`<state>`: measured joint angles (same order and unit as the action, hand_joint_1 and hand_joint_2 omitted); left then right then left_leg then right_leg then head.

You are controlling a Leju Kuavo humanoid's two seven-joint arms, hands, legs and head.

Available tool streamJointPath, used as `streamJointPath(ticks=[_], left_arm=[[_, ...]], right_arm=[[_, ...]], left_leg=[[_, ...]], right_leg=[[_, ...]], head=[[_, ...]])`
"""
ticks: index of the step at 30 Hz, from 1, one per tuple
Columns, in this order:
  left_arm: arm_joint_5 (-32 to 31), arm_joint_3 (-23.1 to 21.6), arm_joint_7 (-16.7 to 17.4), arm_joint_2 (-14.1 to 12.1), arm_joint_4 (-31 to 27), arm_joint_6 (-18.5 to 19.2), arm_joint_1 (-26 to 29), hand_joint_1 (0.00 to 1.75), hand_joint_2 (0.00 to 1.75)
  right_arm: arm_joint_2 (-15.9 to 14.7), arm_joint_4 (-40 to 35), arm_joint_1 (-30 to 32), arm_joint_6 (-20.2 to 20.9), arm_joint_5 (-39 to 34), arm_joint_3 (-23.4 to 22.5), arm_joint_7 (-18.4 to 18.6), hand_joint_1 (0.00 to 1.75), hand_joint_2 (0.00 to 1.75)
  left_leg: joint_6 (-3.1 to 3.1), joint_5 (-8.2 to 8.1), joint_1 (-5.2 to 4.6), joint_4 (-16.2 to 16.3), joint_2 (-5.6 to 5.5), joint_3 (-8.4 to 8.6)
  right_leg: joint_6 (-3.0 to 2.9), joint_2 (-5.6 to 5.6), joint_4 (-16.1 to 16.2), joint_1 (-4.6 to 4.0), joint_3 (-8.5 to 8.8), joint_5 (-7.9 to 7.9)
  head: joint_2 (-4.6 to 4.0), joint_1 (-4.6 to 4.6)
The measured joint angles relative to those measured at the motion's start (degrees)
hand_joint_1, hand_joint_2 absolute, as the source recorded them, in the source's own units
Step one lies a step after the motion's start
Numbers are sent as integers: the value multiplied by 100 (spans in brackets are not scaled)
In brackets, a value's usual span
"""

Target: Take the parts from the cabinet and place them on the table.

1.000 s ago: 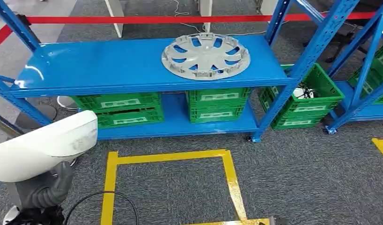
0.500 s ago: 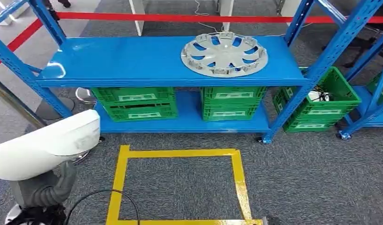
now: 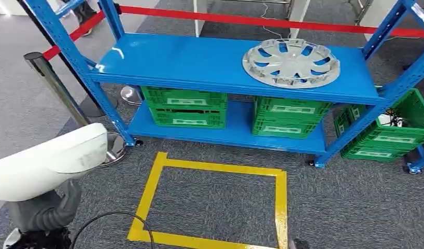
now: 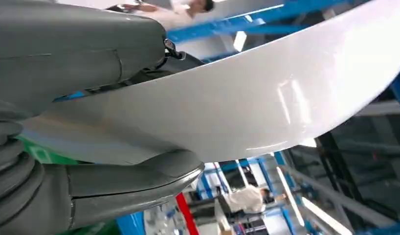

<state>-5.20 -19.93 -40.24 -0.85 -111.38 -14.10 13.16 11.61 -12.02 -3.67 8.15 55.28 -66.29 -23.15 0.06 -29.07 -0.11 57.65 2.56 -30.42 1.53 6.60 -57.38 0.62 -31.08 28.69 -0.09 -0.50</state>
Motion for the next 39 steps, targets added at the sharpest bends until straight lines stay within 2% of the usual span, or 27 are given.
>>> streamJointPath(ticks=[1,2,3,5,6,7,8,10,11,12,14,16,17,18,19,21,22,23,25,26,27,31,32,34,35,37,39], left_arm=[[-18,0,0,0,-2,2,-5,175,175],[-29,-2,0,7,-2,6,-2,175,175],[-53,-2,-2,9,-2,6,-11,175,175],[-118,-13,0,24,7,11,-21,175,175],[-145,-22,0,26,18,15,-21,175,175],[-186,-33,0,31,37,26,-21,175,175],[-206,-41,0,33,53,28,-22,175,175],[-238,-74,0,42,79,50,-33,175,175],[-245,-85,0,46,83,59,-42,175,175],[-256,-94,0,59,85,63,-46,175,175],[-295,-111,0,74,87,59,-71,175,175],[-326,-124,0,96,96,22,-46,175,175],[-328,-129,0,98,98,9,-37,175,175],[-330,-131,-2,107,98,-7,-50,175,175],[-335,-138,0,109,101,-18,-69,175,175],[-332,-159,-2,109,105,-50,-50,175,175],[-328,-166,-2,109,105,-76,-31,175,175],[-319,-166,-2,107,107,-101,-9,175,175],[-293,-168,-2,107,105,-140,12,175,175],[-291,-170,-2,107,105,-146,16,175,175],[-289,-173,-2,107,105,-149,14,175,175],[-219,-175,-2,98,105,-219,65,175,175],[-155,-173,-2,96,101,-225,66,175,175],[-53,-153,-2,92,92,-245,56,175,175],[-31,-140,-2,90,92,-247,63,175,175],[9,-105,-2,83,92,-245,73,175,175],[101,-50,-2,72,92,-203,95,175,175]], right_arm=[[0,0,-9,9,0,2,0,0,0],[-2,0,-13,33,2,2,-2,0,0],[-4,0,-8,70,-7,0,-11,0,0],[-50,0,34,157,-35,0,-20,0,0],[-59,0,67,182,-61,0,-20,0,0],[-68,-2,89,199,-68,-2,-4,0,0],[-68,-2,107,201,-72,-4,4,0,0],[-68,-2,117,205,-72,-4,35,0,0],[-70,-2,116,210,-72,-7,39,0,0],[-92,-4,116,210,-70,-9,44,0,0],[-94,-2,121,221,-59,-9,42,0,0],[-96,-4,134,221,-50,-11,42,0,0],[-92,-4,140,227,-46,-13,42,0,0],[-96,-4,144,229,-46,-13,42,0,0],[-96,-4,157,229,-39,-13,42,0,0],[-101,-4,190,232,-13,-13,46,0,0],[-105,-4,197,234,-2,-13,50,0,0],[-105,-4,197,240,31,-13,50,0,0],[-105,-4,188,258,68,-7,48,0,0],[-105,-4,184,260,77,-4,46,0,0],[-105,-4,183,262,81,-4,44,0,0],[-107,-4,173,267,166,7,37,0,0],[-107,-4,164,264,201,22,33,0,0],[-109,-4,153,264,256,59,24,0,0],[-109,-4,159,262,269,74,22,0,0],[-109,-4,177,251,284,109,24,0,0],[-109,-4,171,190,286,125,33,0,0]], left_leg=[[63,41,6,-41,-61,-11],[120,86,42,-82,-96,5],[157,110,34,-87,-133,-21],[217,151,18,-86,-239,-83],[236,169,2,-83,-301,-112],[233,189,-11,-82,-376,-128],[230,198,-19,-81,-444,-132],[217,212,-32,-70,-587,-128],[209,217,-36,-59,-654,-129],[184,226,-55,-50,-689,-152],[123,258,-25,5,-791,-247],[50,306,-14,2,-917,-283],[55,236,-16,54,-826,-302],[19,102,-34,214,-555,-372],[-34,-137,-7,594,-394,-543],[-107,-546,38,1513,-322,-944],[-133,-605,58,1773,-319,-1049],[-147,-529,77,1752,-309,-1017],[-139,-76,84,978,-241,-598],[-122,140,81,477,-138,-328],[-102,153,46,76,148,-125],[32,152,-23,24,-26,-200],[96,197,19,-36,-98,-174],[156,222,24,-38,-184,-196],[187,228,18,-37,-238,-208],[206,241,-8,-33,-379,-227],[209,245,-26,-28,-533,-221]], right_leg=[[46,46,2,12,9,3],[83,-72,-49,34,-68,86],[87,-347,-261,26,-151,291],[76,-593,-1186,22,-517,788],[70,-632,-1616,17,-703,953],[57,-645,-1801,13,-777,964],[40,-652,-1710,9,-717,856],[-13,-711,-843,2,-256,355],[-51,-843,-316,2,9,122],[-80,-1092,-65,2,144,192],[-62,-1044,41,2,199,191],[-107,-945,45,-5,195,159],[-144,-854,82,43,202,122],[-150,-803,82,41,205,119],[-169,-713,81,39,202,125],[-174,-544,78,36,194,130],[-173,-467,77,36,188,131],[-170,-391,77,36,189,133],[-153,-256,77,37,208,144],[-137,-203,77,38,227,154],[-112,-151,78,21,236,169],[10,70,77,-11,248,184],[62,60,62,12,223,241],[68,-462,-371,23,36,561],[66,-586,-873,21,-191,809],[52,-649,-1740,10,-618,1103],[21,-655,-1624,2,-614,840]], head=[[0,2],[0,-9],[0,-13],[0,-31],[0,-29],[0,-31],[0,-29],[0,-29],[0,-33],[0,-20],[0,-20],[0,-26],[0,-29],[0,15],[0,48],[0,46],[0,48],[0,46],[0,48],[0,48],[0,43],[0,41],[0,50],[0,4],[0,-5],[0,-2],[0,0]])
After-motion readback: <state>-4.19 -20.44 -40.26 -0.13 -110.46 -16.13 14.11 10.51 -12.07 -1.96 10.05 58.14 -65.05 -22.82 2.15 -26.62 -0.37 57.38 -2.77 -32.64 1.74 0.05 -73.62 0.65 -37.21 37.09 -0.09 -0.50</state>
